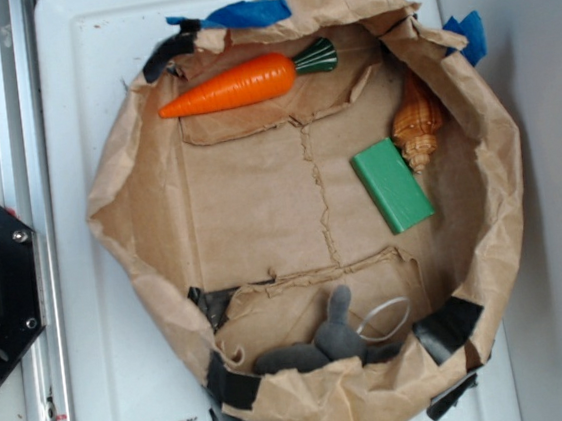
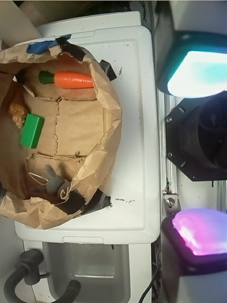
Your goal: Grab the carrot.
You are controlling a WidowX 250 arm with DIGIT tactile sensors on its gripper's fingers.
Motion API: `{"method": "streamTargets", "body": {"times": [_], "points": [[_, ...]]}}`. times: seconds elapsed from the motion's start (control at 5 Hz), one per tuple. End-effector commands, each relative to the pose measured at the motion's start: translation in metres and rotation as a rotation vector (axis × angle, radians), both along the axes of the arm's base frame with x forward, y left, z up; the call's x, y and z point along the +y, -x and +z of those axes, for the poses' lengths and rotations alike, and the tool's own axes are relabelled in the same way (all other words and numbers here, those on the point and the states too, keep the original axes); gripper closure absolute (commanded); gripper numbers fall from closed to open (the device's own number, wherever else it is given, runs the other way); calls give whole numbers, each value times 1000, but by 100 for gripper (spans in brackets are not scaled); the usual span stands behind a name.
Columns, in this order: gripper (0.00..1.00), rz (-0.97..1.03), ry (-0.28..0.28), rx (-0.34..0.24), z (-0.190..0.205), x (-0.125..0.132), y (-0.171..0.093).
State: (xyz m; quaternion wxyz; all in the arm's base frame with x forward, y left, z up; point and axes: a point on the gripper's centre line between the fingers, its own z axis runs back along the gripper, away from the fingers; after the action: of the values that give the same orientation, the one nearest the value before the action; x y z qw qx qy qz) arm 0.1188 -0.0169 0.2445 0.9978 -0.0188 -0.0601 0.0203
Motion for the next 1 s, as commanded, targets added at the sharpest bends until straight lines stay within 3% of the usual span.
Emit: {"method": "streamTargets", "body": {"times": [0.0, 0.2, 0.4, 0.8], "points": [[0, 0, 0, 0, 0, 0, 0], [0, 44, 19, 7, -23, 21, -43], [0, 42, -28, 8, -41, 28, -72], [0, -163, -35, -49, -78, 35, -111]]}}
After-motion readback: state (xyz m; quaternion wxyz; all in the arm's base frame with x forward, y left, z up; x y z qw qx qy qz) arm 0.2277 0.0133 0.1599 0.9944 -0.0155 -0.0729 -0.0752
